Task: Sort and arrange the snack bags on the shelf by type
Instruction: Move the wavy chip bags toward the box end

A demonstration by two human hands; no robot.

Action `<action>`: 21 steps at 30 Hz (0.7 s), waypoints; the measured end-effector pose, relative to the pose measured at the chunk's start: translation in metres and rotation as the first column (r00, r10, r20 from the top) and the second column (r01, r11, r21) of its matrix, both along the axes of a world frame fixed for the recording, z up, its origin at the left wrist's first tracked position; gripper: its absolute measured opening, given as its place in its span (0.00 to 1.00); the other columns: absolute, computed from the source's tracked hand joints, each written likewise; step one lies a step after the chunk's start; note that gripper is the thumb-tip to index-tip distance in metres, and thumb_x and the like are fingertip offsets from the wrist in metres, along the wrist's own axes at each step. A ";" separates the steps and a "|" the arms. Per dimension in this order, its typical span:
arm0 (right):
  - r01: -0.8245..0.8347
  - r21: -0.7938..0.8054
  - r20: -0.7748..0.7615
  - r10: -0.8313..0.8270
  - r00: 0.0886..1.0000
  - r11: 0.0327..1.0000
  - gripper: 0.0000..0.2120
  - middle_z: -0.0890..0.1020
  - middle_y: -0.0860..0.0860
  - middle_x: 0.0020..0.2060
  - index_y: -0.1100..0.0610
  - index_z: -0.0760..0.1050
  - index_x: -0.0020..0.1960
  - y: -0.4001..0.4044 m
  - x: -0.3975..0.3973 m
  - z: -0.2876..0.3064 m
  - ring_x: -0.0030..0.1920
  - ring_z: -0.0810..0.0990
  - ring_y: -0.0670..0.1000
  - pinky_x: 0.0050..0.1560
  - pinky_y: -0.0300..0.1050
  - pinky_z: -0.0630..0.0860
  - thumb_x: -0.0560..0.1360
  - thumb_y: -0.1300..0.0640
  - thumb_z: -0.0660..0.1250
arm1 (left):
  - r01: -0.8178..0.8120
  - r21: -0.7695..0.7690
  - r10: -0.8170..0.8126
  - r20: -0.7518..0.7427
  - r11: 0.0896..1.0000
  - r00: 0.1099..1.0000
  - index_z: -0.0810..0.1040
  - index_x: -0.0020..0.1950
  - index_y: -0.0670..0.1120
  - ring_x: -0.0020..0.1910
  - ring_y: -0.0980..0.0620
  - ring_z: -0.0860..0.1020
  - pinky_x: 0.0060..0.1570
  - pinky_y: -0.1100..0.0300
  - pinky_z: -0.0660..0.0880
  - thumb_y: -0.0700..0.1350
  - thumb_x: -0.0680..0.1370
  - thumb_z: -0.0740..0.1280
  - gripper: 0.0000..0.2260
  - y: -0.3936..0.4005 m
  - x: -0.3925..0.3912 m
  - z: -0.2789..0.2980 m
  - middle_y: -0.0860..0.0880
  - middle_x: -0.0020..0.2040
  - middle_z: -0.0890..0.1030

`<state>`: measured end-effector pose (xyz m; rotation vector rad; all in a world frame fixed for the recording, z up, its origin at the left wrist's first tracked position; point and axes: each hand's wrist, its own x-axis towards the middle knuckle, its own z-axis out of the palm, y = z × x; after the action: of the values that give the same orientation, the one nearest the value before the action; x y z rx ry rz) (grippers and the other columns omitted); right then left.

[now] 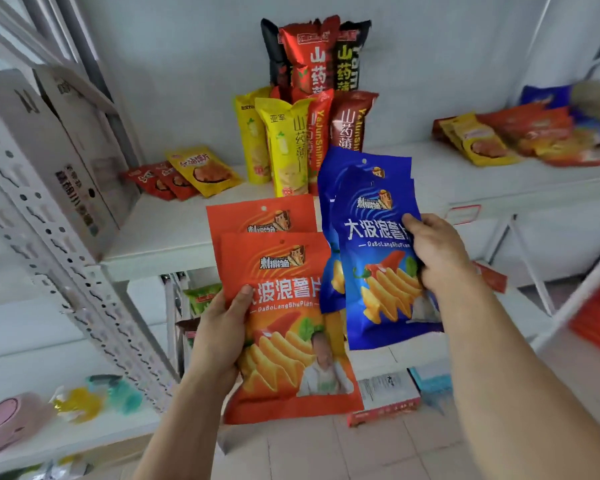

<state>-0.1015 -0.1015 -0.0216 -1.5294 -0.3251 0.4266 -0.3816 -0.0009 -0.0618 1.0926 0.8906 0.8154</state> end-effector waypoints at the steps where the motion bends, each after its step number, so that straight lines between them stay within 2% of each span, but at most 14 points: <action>1: 0.028 0.000 -0.001 -0.028 1.000 1.000 0.14 0.85 0.53 0.44 0.58 0.75 0.55 -0.014 0.015 0.000 0.44 0.85 0.54 0.51 0.55 0.82 0.78 0.48 0.68 | 0.023 0.004 -0.023 -0.002 1.000 1.000 0.79 0.60 0.49 0.48 0.38 0.86 0.54 0.36 0.80 0.50 0.81 0.67 0.10 -0.008 0.016 0.000 0.42 0.49 0.87; 5: 0.100 -0.013 -0.009 -0.100 0.995 0.995 0.15 0.85 0.54 0.46 0.58 0.75 0.55 -0.071 0.083 -0.001 0.45 0.86 0.54 0.52 0.56 0.82 0.77 0.47 0.68 | 0.082 0.018 -0.081 -0.009 0.996 0.997 0.79 0.60 0.49 0.44 0.42 0.87 0.48 0.44 0.82 0.51 0.81 0.67 0.10 -0.043 0.092 -0.002 0.45 0.47 0.87; 10: 0.143 -0.010 -0.006 -0.143 0.990 0.990 0.14 0.84 0.54 0.45 0.59 0.74 0.55 -0.133 0.176 0.008 0.42 0.85 0.53 0.45 0.49 0.82 0.79 0.49 0.67 | 0.100 0.003 -0.100 0.013 0.995 0.995 0.80 0.58 0.51 0.45 0.42 0.86 0.51 0.43 0.82 0.51 0.81 0.67 0.08 -0.091 0.192 0.000 0.45 0.48 0.87; 15: 0.146 -0.036 0.042 -0.145 0.989 0.989 0.14 0.84 0.54 0.46 0.59 0.74 0.54 -0.175 0.266 0.025 0.45 0.85 0.55 0.53 0.56 0.82 0.78 0.47 0.67 | 0.090 0.027 -0.091 0.030 0.996 0.995 0.80 0.58 0.49 0.40 0.47 0.87 0.40 0.54 0.81 0.48 0.82 0.66 0.08 -0.131 0.284 0.010 0.47 0.45 0.88; 21: 0.151 -0.017 0.056 -0.150 0.987 0.988 0.16 0.84 0.54 0.46 0.59 0.74 0.56 -0.193 0.358 0.037 0.45 0.85 0.54 0.52 0.55 0.82 0.79 0.47 0.67 | 0.088 0.019 -0.089 0.017 0.996 0.996 0.80 0.59 0.49 0.43 0.43 0.87 0.48 0.45 0.82 0.52 0.81 0.68 0.10 -0.145 0.379 0.021 0.46 0.46 0.88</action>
<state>0.2568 -0.2942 0.0153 -1.5763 -0.2456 0.2704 -0.0022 -0.1458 -0.0412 1.1314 0.8153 0.7601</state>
